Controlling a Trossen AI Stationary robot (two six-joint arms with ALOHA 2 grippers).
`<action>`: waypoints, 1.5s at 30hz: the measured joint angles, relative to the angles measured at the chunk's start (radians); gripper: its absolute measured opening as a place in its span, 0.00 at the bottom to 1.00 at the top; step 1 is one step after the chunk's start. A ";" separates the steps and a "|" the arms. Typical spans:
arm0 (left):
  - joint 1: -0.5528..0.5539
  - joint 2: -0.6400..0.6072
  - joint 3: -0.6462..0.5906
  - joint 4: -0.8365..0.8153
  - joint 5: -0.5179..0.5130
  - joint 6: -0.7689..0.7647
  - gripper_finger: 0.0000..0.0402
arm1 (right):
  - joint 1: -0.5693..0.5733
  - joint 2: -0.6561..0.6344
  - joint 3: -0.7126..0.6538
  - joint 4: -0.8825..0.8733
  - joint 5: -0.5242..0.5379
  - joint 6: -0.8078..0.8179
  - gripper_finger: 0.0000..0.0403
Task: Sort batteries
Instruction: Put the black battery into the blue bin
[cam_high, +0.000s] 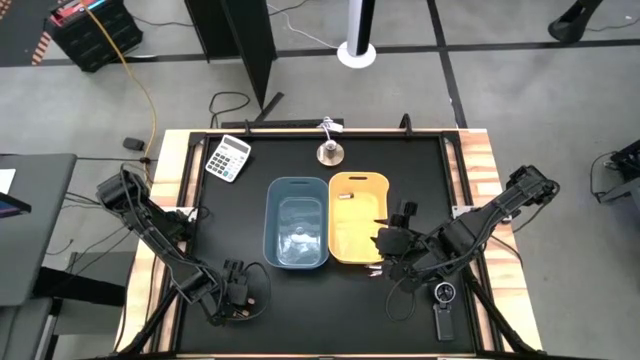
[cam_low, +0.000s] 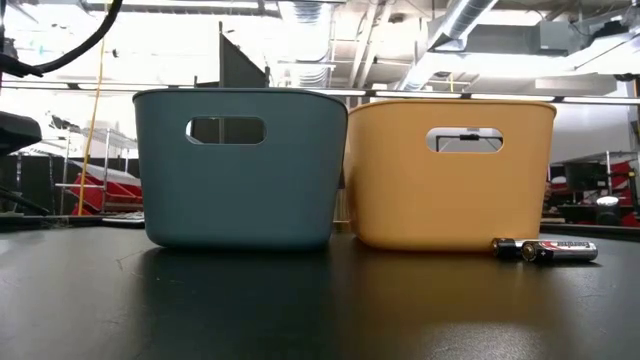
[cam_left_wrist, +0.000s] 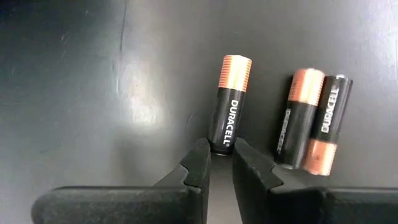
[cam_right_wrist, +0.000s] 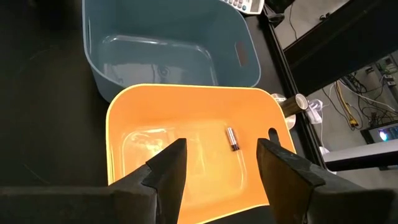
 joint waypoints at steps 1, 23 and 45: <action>0.000 -0.013 -0.002 -0.009 -0.001 0.002 0.11 | 0.000 0.000 0.000 0.001 0.000 0.000 0.52; 0.078 -0.353 0.000 -0.035 -0.305 0.095 0.11 | 0.000 0.000 0.000 0.001 0.000 -0.002 0.52; 0.454 -0.434 0.057 0.066 -0.248 0.393 0.11 | 0.001 0.000 0.000 0.005 0.000 -0.001 0.52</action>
